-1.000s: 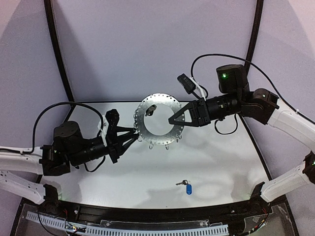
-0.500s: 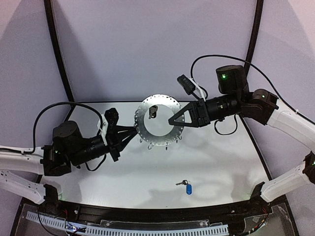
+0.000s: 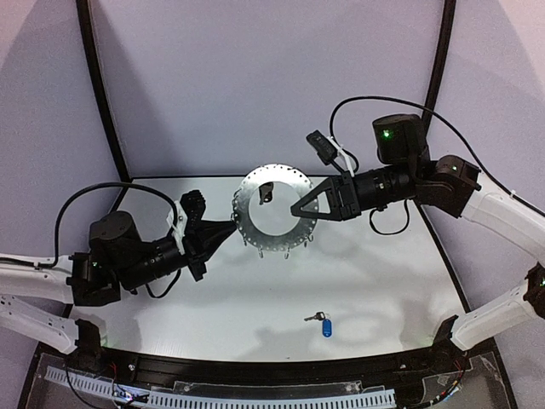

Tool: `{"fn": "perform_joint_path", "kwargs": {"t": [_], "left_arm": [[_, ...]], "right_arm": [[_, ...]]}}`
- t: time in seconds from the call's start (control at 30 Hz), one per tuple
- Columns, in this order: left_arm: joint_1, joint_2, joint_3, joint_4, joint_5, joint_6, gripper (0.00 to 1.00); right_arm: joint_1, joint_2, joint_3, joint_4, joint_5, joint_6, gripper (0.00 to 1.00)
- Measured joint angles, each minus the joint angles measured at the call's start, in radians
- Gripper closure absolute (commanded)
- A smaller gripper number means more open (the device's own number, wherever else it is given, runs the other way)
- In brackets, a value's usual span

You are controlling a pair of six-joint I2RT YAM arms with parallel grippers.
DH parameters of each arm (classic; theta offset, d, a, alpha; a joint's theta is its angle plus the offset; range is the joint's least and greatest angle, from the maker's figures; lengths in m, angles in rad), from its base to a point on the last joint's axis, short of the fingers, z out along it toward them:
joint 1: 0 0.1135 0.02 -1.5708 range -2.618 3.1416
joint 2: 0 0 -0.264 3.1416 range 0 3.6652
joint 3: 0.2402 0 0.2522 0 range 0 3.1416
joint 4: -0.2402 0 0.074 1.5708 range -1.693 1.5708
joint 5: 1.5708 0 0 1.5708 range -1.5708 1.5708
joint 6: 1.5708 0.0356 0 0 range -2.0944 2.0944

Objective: Put the keys on the keyring

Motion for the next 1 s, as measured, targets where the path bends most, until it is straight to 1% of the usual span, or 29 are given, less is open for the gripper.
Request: {"fn": "perform_joint_path", "kwargs": {"t": [0.07,0.1,0.2,0.33,0.4,0.57,0.7,0.83,0.93,1.0], "left_arm": [[-0.004,-0.007,0.005,-0.039,-0.017,0.004,0.99],[-0.007,-0.011,0.010,-0.072,-0.026,0.005,0.99],[-0.013,-0.013,0.052,-0.198,-0.052,0.002,0.99],[-0.014,-0.012,0.142,-0.379,-0.078,-0.031,0.99],[-0.014,-0.007,0.192,-0.466,-0.088,-0.058,0.99],[-0.014,0.028,0.316,-0.671,-0.105,-0.122,0.99],[-0.014,0.077,0.382,-0.825,-0.105,-0.150,0.99],[-0.014,0.121,0.408,-0.897,-0.090,-0.156,0.99],[-0.014,0.143,0.410,-0.917,-0.069,-0.153,0.99],[-0.015,0.155,0.413,-0.926,-0.055,-0.149,0.99]], "right_arm": [[0.002,0.000,-0.008,0.000,0.029,0.000,0.83],[0.001,0.000,-0.013,0.000,0.052,0.001,0.81],[-0.004,0.013,-0.025,-0.005,0.115,-0.008,0.67],[-0.005,0.034,-0.045,-0.017,0.164,-0.030,0.59],[-0.005,0.041,-0.062,-0.022,0.188,-0.052,0.50],[-0.005,0.047,-0.094,-0.050,0.285,-0.142,0.35],[-0.005,0.047,-0.111,-0.056,0.399,-0.233,0.31],[-0.005,0.047,-0.140,-0.035,0.454,-0.317,0.31],[-0.005,0.047,-0.186,0.030,0.420,-0.409,0.36],[-0.004,0.047,-0.215,0.084,0.363,-0.461,0.38]]}}
